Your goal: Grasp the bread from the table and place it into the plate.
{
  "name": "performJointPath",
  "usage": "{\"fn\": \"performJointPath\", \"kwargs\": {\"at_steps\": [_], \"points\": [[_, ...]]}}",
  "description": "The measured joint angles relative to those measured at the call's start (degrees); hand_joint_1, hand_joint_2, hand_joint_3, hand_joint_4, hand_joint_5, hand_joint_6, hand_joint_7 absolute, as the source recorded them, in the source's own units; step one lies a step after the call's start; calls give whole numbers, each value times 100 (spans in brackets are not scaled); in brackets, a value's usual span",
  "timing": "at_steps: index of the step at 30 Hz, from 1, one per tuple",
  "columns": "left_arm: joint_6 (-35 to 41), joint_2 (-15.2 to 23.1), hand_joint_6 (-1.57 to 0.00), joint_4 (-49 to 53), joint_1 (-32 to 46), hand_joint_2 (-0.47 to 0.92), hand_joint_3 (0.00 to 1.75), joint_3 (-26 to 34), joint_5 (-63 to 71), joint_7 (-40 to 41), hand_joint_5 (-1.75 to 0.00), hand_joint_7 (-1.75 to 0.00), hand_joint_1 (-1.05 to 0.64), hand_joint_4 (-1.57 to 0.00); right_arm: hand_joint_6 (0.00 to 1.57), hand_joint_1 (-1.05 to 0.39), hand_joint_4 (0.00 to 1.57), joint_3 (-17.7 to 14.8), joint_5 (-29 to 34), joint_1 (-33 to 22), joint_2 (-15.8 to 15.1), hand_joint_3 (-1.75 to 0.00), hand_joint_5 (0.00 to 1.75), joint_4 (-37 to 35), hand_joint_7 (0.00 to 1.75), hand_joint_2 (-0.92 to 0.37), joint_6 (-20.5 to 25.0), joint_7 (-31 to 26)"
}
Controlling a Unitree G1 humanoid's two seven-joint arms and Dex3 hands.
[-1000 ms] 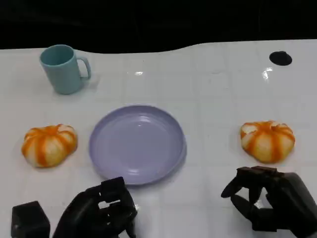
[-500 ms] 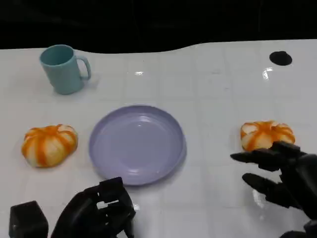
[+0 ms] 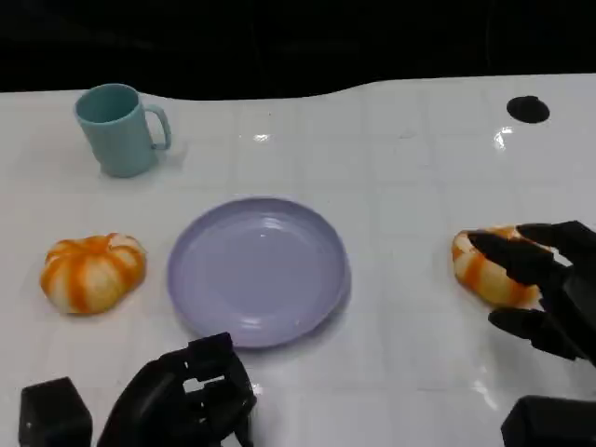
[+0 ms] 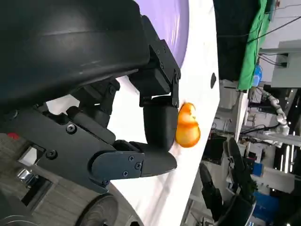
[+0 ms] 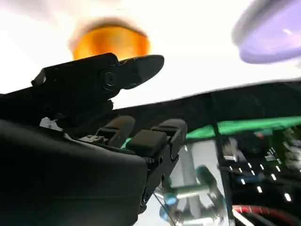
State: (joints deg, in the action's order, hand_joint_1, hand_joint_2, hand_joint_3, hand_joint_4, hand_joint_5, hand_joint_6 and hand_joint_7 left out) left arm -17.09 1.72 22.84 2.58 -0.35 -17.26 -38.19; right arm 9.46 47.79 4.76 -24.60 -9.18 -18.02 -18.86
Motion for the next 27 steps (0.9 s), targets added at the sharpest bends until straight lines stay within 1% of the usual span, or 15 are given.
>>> {"fn": "performJointPath", "kwargs": {"at_steps": [2,5,9,11,18,27], "points": [[0,-1,-76,0,0,70,60,0,0,0,-175,-142,-58,-78,27,-56,3,22,49,8,-15,-1,37,124,0,-91,287,273],[2,-3,-76,0,0,70,60,-1,-2,0,-175,-142,-58,-78,25,-56,0,84,109,110,-49,-1,37,287,0,-91,675,818],[3,-8,-76,0,1,70,60,-2,-3,0,-175,-142,-58,-79,24,-58,0,258,172,318,-76,0,37,383,0,-89,1003,1291],[2,-14,-76,-1,2,70,60,-3,-4,0,-175,-142,-58,-79,24,-58,0,350,261,414,-76,0,37,382,0,-88,1141,1432],[2,-19,-76,-4,5,70,61,-5,-3,0,-175,-143,-59,-79,26,-56,2,696,435,787,-69,0,39,7,1,-85,1472,1590],[2,-27,-75,-8,13,70,61,-4,-4,0,-175,-143,-58,-78,30,-52,7,1046,482,1365,7,0,37,-844,1,-82,1637,1594]]}}
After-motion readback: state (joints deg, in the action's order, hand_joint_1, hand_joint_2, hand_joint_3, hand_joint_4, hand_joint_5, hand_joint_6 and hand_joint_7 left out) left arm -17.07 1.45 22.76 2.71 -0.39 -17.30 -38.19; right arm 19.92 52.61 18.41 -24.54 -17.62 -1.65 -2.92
